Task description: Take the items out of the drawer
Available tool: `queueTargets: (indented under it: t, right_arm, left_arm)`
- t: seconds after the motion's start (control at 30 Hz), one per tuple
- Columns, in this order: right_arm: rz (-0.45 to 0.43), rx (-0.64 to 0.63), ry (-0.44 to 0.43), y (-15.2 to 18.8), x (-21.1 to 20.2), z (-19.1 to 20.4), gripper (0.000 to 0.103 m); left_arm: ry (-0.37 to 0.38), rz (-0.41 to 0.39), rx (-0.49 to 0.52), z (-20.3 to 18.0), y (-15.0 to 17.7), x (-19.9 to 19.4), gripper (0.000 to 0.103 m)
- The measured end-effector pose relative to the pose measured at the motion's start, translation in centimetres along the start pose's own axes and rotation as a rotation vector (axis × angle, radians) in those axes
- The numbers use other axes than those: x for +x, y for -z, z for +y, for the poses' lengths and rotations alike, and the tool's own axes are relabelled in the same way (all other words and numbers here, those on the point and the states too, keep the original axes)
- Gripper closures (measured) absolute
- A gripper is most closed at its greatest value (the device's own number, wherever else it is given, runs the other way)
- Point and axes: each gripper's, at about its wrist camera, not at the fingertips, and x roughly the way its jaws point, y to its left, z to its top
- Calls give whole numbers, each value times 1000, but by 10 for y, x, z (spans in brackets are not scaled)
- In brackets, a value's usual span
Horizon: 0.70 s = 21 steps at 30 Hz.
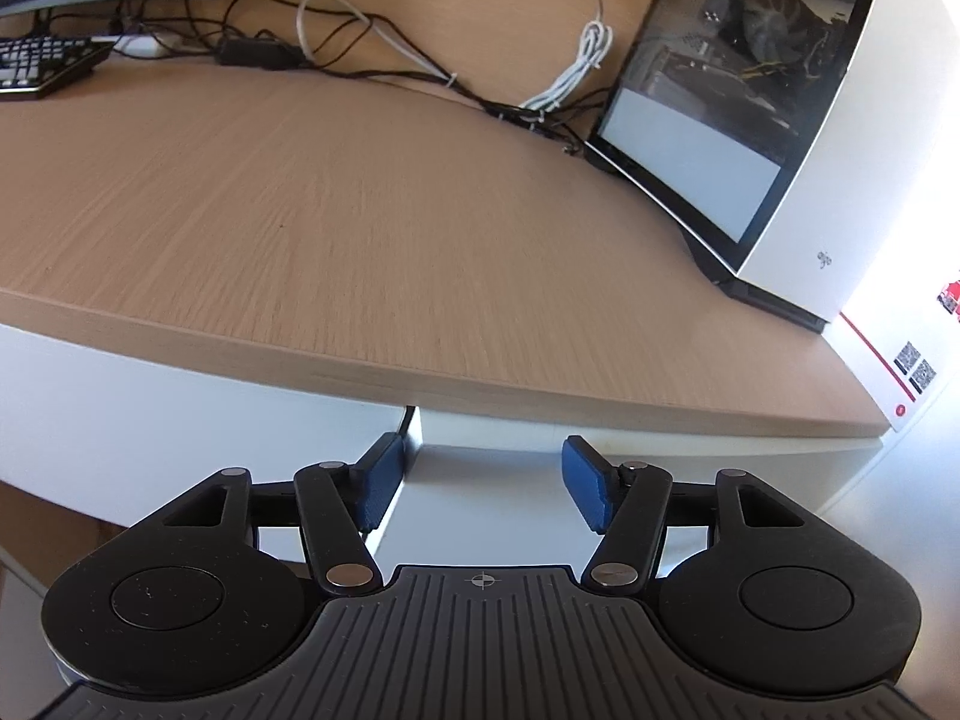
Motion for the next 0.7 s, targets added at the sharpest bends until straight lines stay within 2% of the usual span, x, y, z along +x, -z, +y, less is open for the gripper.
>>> queueTargets:
  t: [0.07,0.17,0.33,0.57,0.7]
  right_arm:
    - [-64,45,-80,-1,4,-14,0]
    - [-111,51,-198,-5,8,-23,0]
    - [-110,100,-295,-7,21,-34,0]
    - [-93,219,-372,-13,31,-45,0]
    - [-80,187,-357,-14,35,-37,0]
  left_arm:
    - [-7,-12,2,-2,2,0,39]
    - [-15,-25,9,-4,4,0,39]
    - [-31,-25,6,-5,6,2,41]
    - [-21,-11,25,-4,8,2,41]
    - [-32,-14,50,-8,10,2,41]
